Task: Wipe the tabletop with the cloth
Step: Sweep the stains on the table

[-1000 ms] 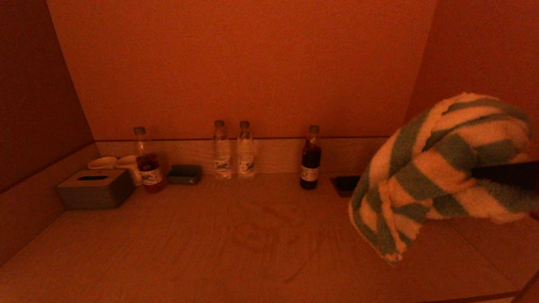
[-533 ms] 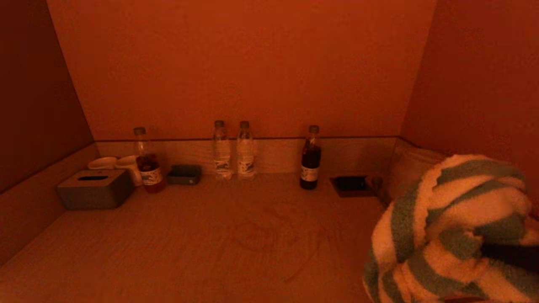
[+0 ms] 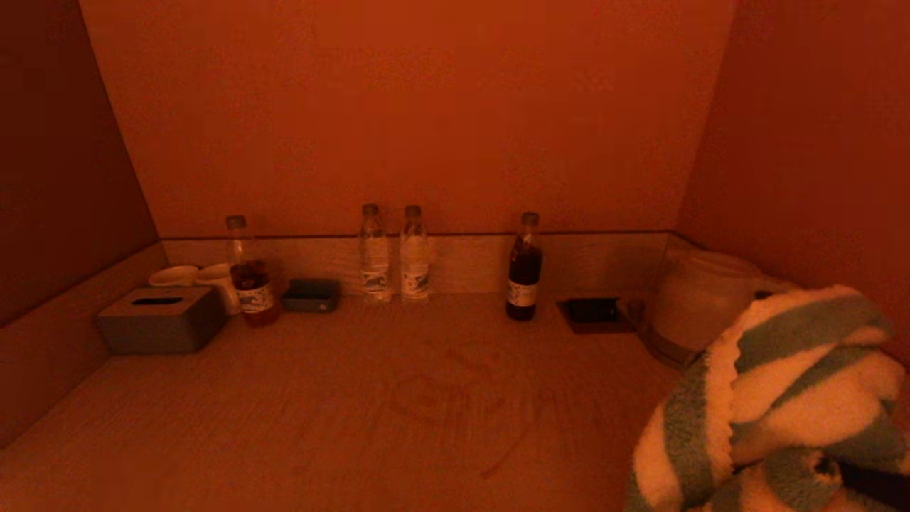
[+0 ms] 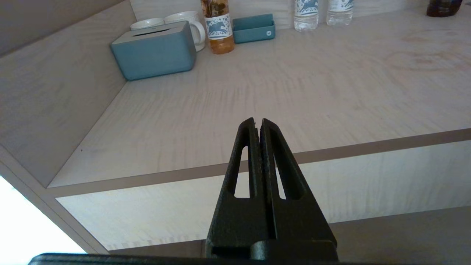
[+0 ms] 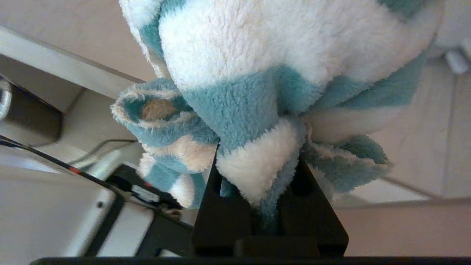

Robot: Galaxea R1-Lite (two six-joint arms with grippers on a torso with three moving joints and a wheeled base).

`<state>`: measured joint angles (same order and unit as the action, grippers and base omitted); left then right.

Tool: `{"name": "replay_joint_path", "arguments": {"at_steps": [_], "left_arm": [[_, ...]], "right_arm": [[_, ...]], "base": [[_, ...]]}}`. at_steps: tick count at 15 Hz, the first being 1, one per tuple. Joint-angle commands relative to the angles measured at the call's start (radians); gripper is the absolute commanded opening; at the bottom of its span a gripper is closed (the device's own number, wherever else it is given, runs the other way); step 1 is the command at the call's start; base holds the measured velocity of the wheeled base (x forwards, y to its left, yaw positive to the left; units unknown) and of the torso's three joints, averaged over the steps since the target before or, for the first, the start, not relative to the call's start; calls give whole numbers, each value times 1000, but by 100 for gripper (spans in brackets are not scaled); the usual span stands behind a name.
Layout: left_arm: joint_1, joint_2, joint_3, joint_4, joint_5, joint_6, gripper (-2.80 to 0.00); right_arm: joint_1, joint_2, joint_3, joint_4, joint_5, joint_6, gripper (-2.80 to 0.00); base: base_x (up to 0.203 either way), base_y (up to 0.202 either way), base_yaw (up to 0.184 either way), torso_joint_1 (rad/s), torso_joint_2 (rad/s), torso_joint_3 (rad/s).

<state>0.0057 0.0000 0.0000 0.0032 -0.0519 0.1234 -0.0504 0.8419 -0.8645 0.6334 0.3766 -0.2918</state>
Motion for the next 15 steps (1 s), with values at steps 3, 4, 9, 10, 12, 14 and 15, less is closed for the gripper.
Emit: {"name": "replay_joint_path", "arguments": {"at_steps": [3,4,9,10,12,14,15], "left_arm": [[0,0,0,0,0,1,-280],[0,0,0,0,0,1,-280],[0,0,0,0,0,1,-280],[0,0,0,0,1,1,-280],[0,0,0,0,0,1,-280],[0,0,0,0,0,1,-280],[0,0,0,0,0,1,-280]], "right_arm": [[0,8,-2,-24,7,-84,-280],[0,16,-2,-24,7,-84,-280],[0,49,-2,-67,7,-82,-280],[0,56,-4,-72,6,-82,-280],[-2,88,-10,-81,5,-79,-280],[-2,114,-14,-83,-1,-79,-280],[-2,114,-15,-83,-1,-79,-280]], "base": [[0,0,0,0,0,0],[0,0,0,0,0,0],[0,0,0,0,0,0],[0,0,0,0,0,0],[0,0,0,0,0,0],[0,0,0,0,0,0],[0,0,0,0,0,0]]}}
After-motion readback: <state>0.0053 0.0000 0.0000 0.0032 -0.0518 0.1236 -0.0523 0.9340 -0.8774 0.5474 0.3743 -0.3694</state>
